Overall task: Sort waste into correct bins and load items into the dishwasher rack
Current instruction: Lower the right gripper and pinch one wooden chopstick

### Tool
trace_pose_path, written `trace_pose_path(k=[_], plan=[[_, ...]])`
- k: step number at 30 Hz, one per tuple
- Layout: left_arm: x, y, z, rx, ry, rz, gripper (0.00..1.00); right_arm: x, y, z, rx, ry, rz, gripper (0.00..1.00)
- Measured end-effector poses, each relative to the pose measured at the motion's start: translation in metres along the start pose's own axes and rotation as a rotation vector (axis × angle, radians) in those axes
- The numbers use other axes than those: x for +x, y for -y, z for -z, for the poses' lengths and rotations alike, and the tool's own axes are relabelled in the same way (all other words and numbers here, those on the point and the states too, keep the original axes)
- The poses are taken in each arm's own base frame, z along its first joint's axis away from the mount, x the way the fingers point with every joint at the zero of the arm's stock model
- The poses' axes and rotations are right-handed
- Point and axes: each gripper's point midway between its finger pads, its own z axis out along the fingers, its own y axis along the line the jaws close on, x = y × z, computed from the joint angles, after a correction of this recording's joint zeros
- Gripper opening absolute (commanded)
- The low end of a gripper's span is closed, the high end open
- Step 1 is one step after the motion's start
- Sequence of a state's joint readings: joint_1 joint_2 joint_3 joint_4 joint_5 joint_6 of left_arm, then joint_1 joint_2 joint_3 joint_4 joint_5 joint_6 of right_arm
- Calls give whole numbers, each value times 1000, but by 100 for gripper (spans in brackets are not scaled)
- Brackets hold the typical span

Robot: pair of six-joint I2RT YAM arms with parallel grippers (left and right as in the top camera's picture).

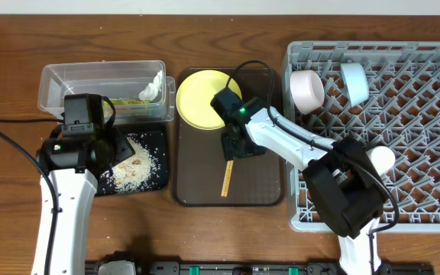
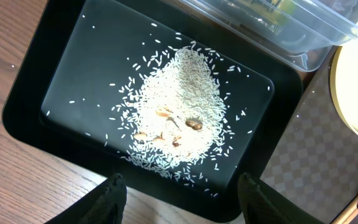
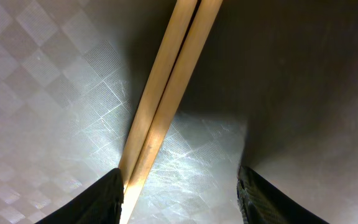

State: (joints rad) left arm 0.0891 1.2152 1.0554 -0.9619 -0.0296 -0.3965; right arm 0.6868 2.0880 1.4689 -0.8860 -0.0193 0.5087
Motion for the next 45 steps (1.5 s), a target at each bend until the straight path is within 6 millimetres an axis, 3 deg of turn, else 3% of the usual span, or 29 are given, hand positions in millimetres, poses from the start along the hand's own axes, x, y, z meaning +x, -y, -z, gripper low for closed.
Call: trace_pose_path(k=[9,22,45], plan=[[0,0,0,0,0,0,61,8,9,1,38,-32,-13,59],[0,0,0,0,0,0,61,-1,28,5,85,1,-44,61],[0,0,0,0,0,0,61,-4,42,7,135,25,-51,61]])
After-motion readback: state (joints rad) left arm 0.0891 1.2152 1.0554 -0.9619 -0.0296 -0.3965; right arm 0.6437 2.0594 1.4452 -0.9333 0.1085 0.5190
